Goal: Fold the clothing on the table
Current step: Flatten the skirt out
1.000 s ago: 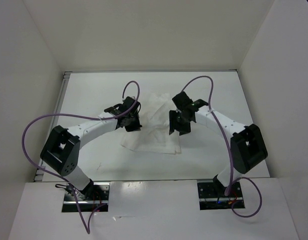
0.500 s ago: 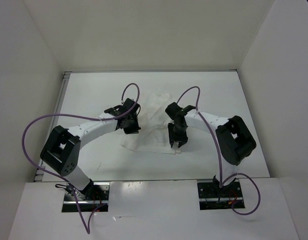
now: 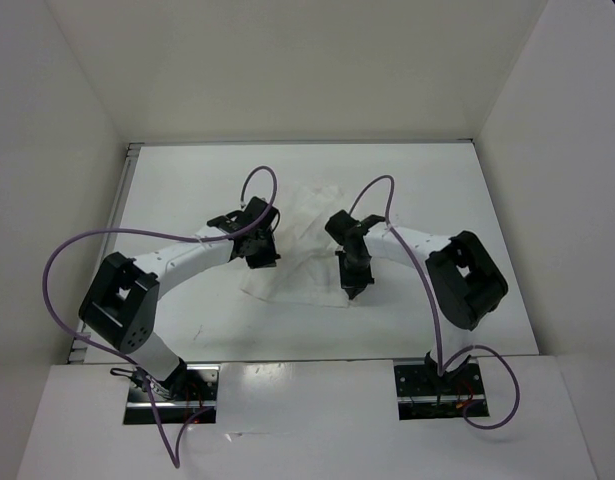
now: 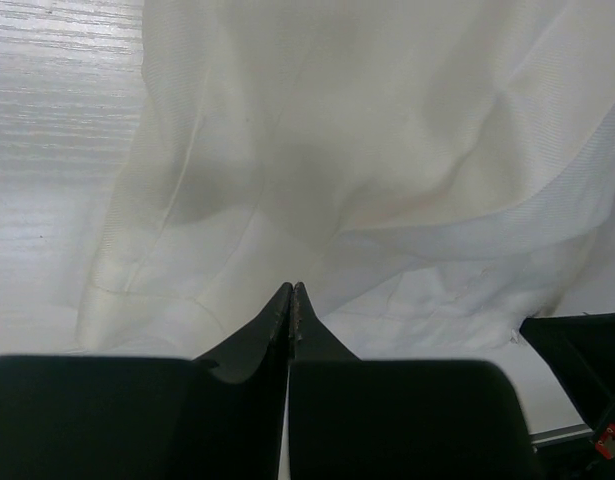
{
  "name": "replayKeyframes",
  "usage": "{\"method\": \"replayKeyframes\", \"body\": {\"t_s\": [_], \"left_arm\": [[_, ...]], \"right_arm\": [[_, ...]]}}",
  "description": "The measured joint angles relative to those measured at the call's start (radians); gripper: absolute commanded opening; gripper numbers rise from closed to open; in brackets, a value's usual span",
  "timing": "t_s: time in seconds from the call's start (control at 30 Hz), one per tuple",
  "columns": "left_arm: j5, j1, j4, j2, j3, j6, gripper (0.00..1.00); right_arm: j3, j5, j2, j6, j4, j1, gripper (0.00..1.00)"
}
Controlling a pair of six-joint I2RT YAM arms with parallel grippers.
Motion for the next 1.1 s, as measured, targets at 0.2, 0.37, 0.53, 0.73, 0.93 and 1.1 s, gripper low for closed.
{"method": "replayKeyframes", "body": {"t_s": [0.2, 0.37, 0.53, 0.73, 0.93, 1.1], "left_arm": [[0.001, 0.024, -0.001, -0.049, -0.006, 0.001, 0.01], [0.001, 0.036, 0.001, -0.067, -0.009, 0.001, 0.01], [0.002, 0.036, 0.006, -0.071, -0.037, 0.001, 0.01], [0.013, 0.036, 0.008, -0.071, -0.057, 0.001, 0.01], [0.014, 0.036, 0.016, -0.071, -0.058, 0.001, 0.01], [0.014, 0.036, 0.022, -0.071, -0.066, 0.001, 0.01]], "right_arm": [[0.036, 0.074, -0.111, 0.021, -0.037, 0.005, 0.0], [0.067, 0.098, -0.151, 0.034, -0.058, 0.005, 0.0], [0.109, 0.118, -0.231, 0.042, -0.085, 0.006, 0.0], [0.125, 0.193, -0.221, 0.062, -0.105, 0.006, 0.0], [0.075, 0.208, -0.165, 0.078, -0.108, 0.006, 0.43], [0.075, 0.207, -0.148, 0.076, -0.108, 0.007, 0.63]]}}
